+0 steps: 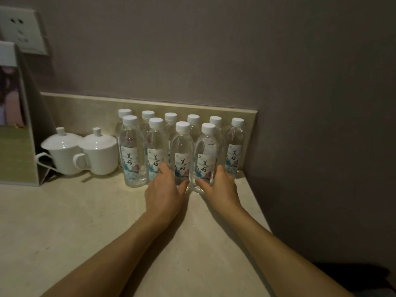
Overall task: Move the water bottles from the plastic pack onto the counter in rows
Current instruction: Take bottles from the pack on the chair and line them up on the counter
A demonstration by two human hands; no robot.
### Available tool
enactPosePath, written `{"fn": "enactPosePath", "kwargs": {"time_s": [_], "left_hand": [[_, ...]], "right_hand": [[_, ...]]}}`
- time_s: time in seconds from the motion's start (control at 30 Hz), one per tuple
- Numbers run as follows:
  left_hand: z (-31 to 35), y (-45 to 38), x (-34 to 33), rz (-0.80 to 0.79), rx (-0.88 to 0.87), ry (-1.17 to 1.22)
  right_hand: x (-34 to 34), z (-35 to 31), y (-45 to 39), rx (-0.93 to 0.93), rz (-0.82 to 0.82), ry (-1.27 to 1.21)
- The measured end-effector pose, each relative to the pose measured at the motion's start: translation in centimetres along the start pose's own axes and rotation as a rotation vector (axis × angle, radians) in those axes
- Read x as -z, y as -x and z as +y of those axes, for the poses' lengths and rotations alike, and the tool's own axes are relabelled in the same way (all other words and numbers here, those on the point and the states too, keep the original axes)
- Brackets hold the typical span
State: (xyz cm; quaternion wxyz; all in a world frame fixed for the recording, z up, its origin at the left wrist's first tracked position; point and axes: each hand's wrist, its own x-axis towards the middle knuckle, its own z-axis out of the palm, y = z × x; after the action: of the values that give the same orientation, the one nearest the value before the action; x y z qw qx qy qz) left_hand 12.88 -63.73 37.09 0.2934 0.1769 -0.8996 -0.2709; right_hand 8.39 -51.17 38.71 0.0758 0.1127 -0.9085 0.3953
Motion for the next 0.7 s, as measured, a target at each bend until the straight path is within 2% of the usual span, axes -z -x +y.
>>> {"fn": "enactPosePath", "kwargs": {"time_s": [0.7], "left_hand": [[0.0, -0.8, -0.3, -0.011, -0.048, -0.129]], "right_hand": [[-1.1, -0.2, -1.0, 0.012, 0.029, 0.099]]}}
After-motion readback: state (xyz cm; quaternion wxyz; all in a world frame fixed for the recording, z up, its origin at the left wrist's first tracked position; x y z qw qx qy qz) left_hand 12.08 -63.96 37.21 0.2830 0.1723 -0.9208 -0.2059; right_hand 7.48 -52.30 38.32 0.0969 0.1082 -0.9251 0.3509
